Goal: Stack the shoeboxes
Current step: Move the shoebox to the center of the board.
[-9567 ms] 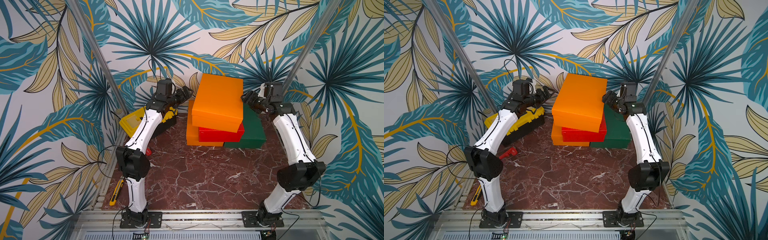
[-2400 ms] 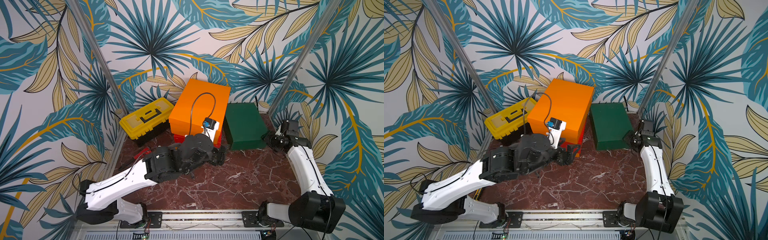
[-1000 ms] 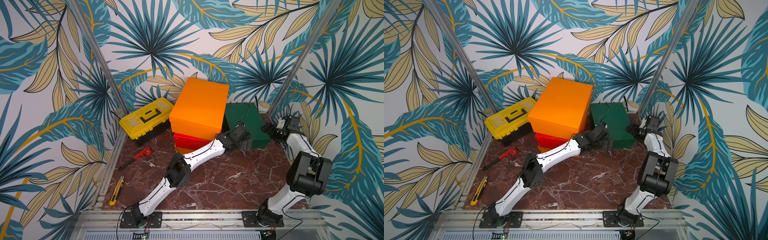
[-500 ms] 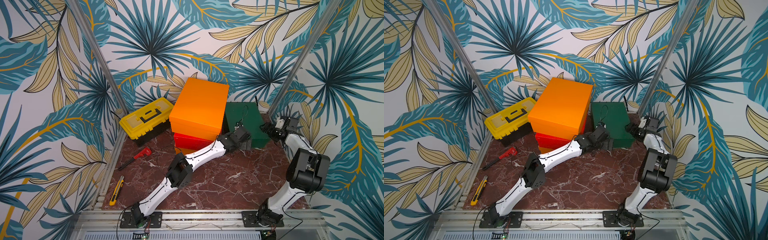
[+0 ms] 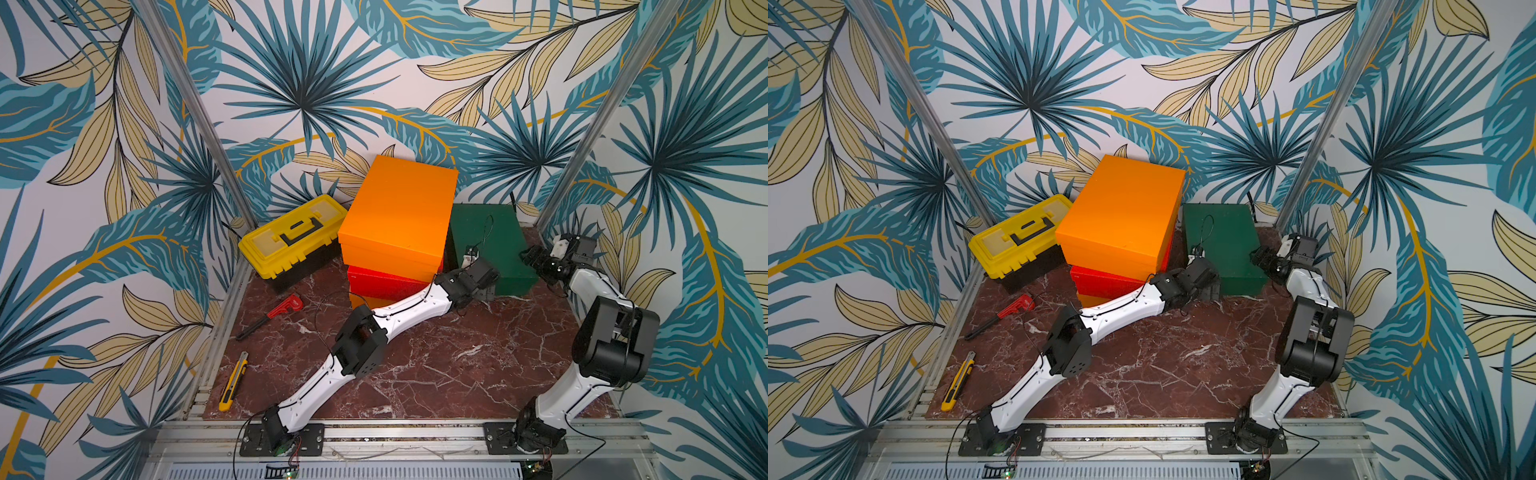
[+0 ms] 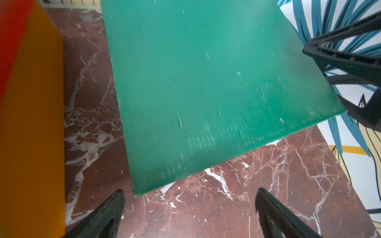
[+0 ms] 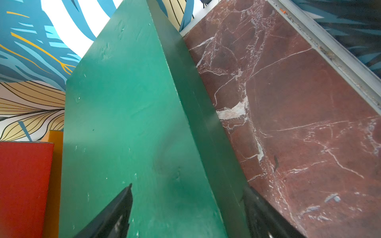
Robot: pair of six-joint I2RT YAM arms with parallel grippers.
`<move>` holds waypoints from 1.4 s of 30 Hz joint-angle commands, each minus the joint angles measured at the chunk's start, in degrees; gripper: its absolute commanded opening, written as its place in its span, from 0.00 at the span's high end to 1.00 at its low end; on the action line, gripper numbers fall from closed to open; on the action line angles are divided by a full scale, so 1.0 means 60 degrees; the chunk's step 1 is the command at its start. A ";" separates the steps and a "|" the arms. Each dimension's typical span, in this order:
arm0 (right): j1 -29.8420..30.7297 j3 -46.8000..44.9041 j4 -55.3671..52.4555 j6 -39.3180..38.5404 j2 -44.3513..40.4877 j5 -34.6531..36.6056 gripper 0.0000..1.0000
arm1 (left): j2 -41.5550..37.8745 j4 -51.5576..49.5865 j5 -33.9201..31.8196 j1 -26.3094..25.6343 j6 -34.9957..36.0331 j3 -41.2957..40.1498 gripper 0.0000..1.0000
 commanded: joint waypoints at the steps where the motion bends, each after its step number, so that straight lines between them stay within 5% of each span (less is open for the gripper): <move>1: -0.0045 -0.0113 0.0194 0.0034 -0.0128 -0.0039 0.15 | -0.0581 0.0533 -0.0536 0.0054 0.0315 -0.0049 0.00; 26: 0.0043 -0.0934 0.0340 0.0895 0.0081 -0.0352 0.25 | 0.1017 0.1639 0.1043 0.0523 0.0058 0.1175 0.01; 42: 0.0043 -0.3292 -0.0817 0.1729 -0.3058 0.0037 0.25 | -0.1201 0.1656 0.1174 -0.0240 -0.0448 -0.1697 0.00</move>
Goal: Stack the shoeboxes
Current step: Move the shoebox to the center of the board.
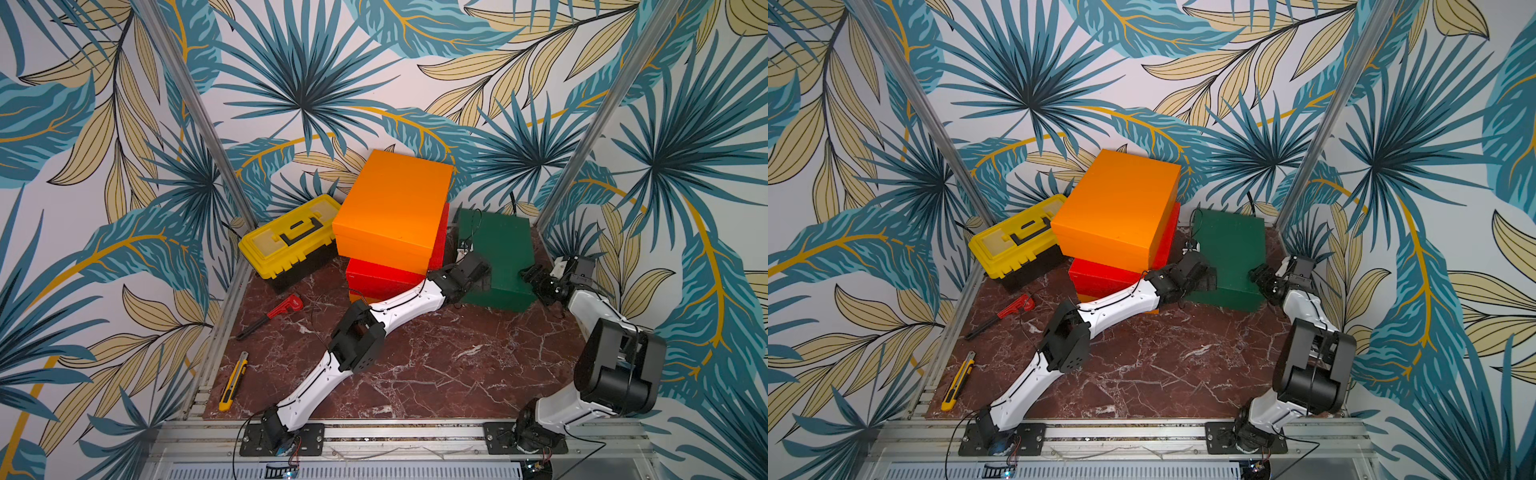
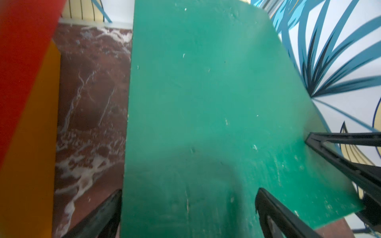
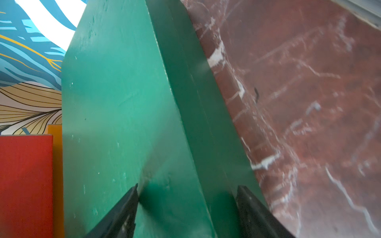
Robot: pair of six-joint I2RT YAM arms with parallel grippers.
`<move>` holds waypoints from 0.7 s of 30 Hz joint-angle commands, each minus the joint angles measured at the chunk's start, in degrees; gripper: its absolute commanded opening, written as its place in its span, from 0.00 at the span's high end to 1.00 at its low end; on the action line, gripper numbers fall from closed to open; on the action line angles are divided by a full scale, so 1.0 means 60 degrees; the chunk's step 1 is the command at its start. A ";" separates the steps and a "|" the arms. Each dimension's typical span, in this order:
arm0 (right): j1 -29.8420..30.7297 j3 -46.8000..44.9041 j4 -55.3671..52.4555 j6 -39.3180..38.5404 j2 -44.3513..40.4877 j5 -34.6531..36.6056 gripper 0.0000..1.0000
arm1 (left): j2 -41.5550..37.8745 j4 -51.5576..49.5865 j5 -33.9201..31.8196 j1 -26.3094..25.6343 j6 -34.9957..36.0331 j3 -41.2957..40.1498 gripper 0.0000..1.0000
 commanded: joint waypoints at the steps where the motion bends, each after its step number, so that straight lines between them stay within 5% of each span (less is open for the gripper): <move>1: 0.0094 -0.0481 -0.1133 0.0176 -0.0974 -0.0194 0.25 | -0.0973 0.0262 0.0635 -0.0496 -0.0324 -0.0751 0.01; 21: 0.0094 -0.2537 -0.5228 0.0268 -0.5828 0.0384 0.17 | -0.3825 0.0481 0.0058 -0.1502 -0.0958 -0.4582 0.00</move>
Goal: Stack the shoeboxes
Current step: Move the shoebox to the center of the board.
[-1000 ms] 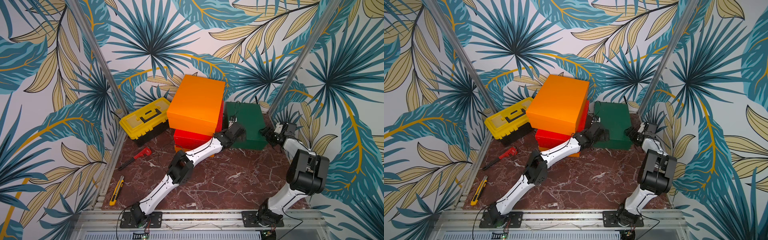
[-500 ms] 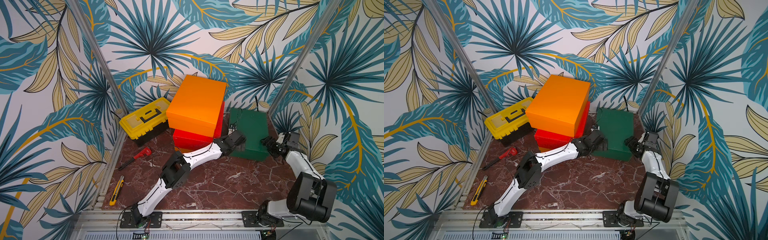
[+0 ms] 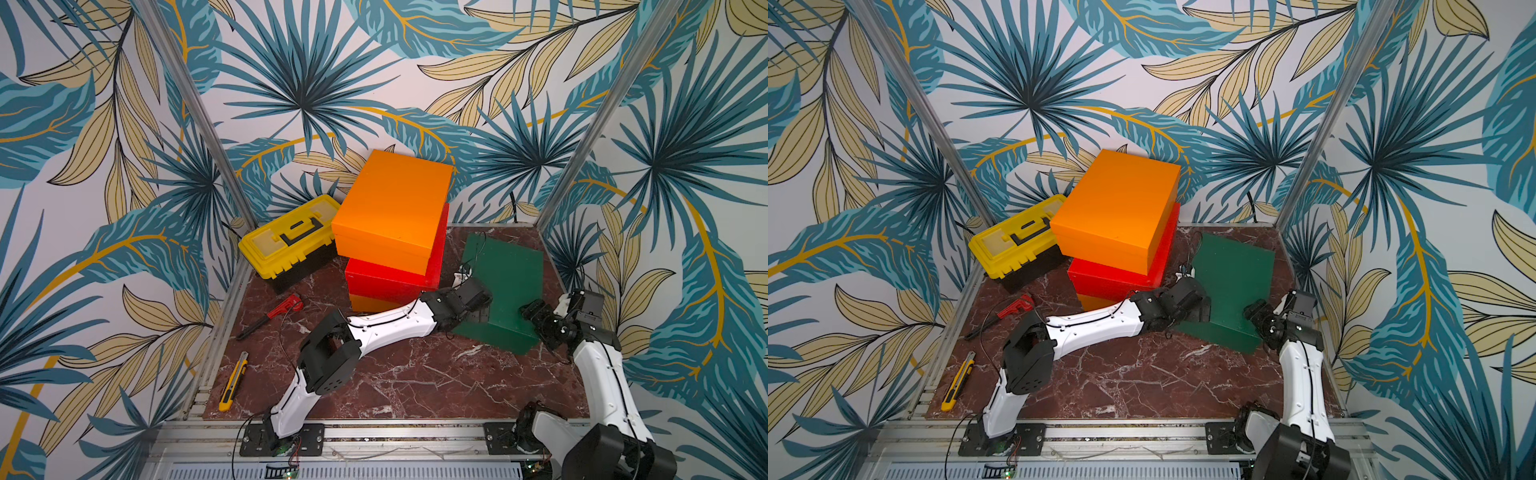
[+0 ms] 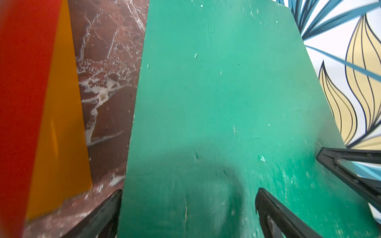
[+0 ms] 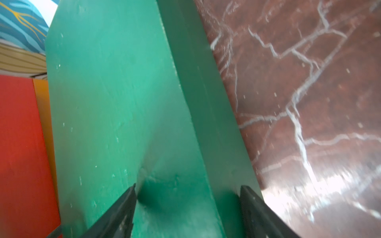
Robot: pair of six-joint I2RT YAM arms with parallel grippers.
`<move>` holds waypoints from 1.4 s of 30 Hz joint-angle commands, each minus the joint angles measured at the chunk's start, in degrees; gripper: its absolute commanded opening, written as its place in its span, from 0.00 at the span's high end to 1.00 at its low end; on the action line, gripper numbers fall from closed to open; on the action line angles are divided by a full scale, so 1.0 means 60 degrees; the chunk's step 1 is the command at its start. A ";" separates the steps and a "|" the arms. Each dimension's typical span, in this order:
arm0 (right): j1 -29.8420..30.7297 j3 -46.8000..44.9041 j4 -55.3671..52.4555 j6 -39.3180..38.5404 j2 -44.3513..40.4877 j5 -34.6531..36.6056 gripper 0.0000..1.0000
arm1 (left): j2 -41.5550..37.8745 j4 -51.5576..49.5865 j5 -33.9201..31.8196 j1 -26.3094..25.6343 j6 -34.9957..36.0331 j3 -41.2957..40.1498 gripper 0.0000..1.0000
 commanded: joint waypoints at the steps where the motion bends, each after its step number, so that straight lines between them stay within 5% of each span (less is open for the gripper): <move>1: 0.0094 -0.0245 -0.1229 0.0010 -0.0689 -0.0241 0.16 | -0.0569 0.0541 0.0166 -0.0373 -0.0240 -0.0367 0.00; 15: 0.0094 0.0141 -0.2311 -0.0220 -0.1723 0.0983 0.02 | -0.1452 0.0565 -0.0004 -0.0735 -0.0296 -0.1115 0.00; 25: 0.0072 0.1536 -0.2353 -0.0605 -0.0875 0.1255 0.01 | -0.1699 0.0557 0.0155 -0.0292 0.0131 -0.1170 0.00; 42: -0.0023 0.0643 -0.0889 -0.0736 0.0545 0.0719 0.01 | -0.0648 0.0544 0.1354 0.0246 0.0357 -0.0858 0.01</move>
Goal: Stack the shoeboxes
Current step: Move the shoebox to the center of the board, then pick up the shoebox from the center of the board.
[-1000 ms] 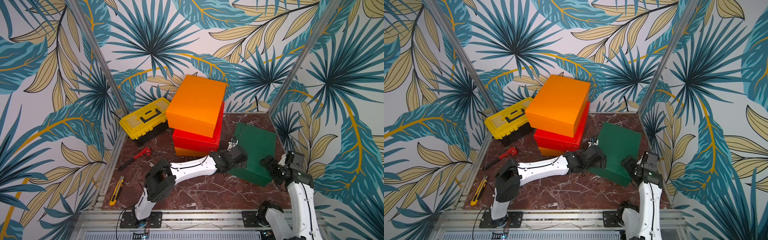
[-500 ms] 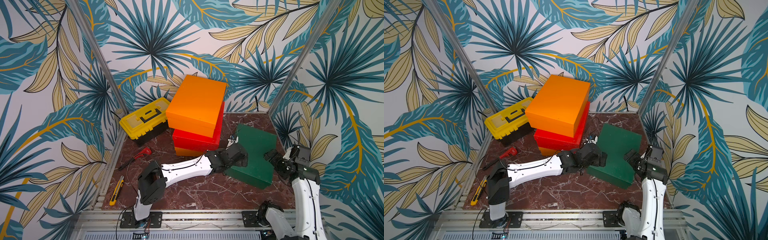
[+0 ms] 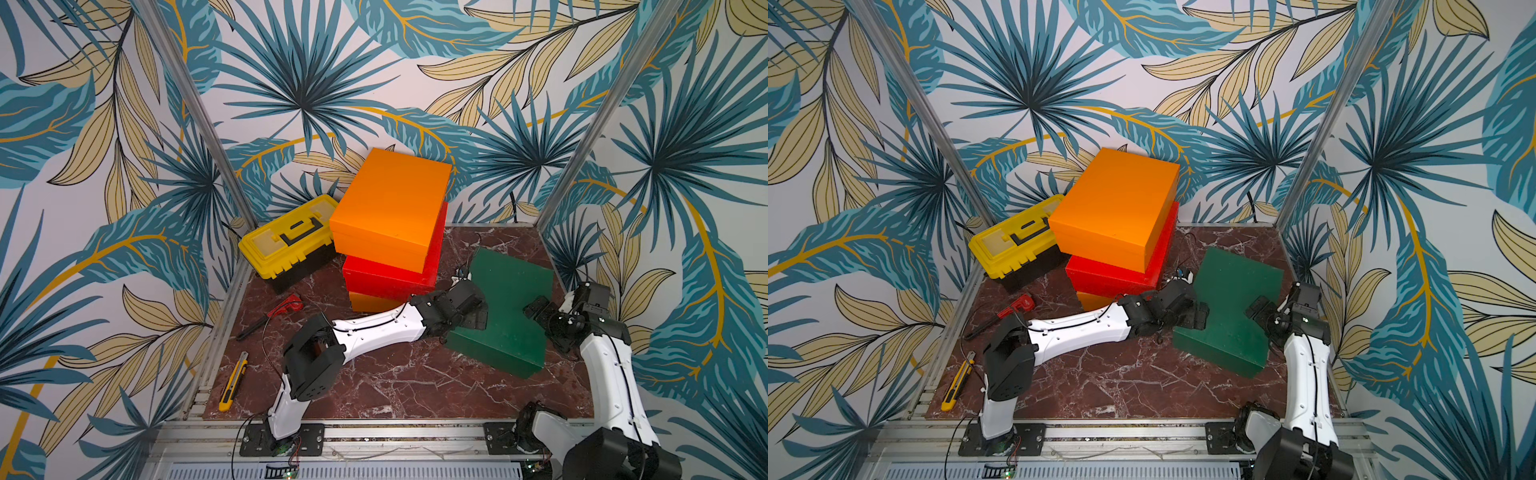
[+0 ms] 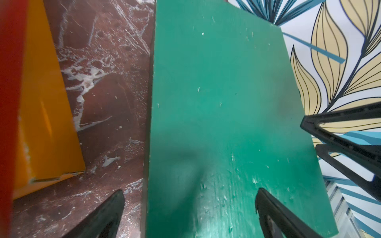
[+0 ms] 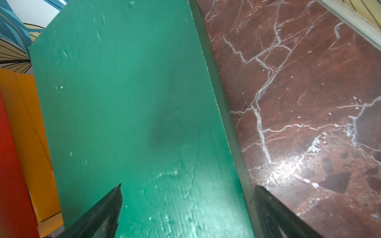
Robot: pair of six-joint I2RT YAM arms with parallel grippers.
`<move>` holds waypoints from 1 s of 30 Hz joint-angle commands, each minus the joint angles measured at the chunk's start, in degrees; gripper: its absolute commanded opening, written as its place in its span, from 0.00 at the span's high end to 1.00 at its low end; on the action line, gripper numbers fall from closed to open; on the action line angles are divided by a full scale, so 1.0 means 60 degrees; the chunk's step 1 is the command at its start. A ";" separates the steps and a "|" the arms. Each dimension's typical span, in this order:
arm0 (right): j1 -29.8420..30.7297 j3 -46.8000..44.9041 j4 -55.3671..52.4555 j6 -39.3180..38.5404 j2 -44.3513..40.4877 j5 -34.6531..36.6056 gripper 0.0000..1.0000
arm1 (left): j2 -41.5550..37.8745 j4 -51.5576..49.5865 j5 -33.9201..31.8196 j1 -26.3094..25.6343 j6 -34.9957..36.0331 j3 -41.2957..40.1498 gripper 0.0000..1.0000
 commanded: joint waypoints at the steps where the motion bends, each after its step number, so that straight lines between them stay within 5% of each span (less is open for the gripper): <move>1: -0.0056 -0.0581 0.0562 0.0253 0.0077 -0.0407 0.01 | 0.0252 0.0070 0.0334 0.0087 0.0010 0.0213 0.01; 24: -0.0093 -0.2874 0.3159 0.1834 0.0307 -0.2071 0.01 | 0.1931 0.0131 0.2571 0.0143 -0.0490 0.1634 0.01; 30: -0.0093 -0.2945 0.3295 0.1965 0.0009 -0.2770 0.09 | 0.1864 0.0129 0.3026 0.0144 -0.0395 0.2104 0.08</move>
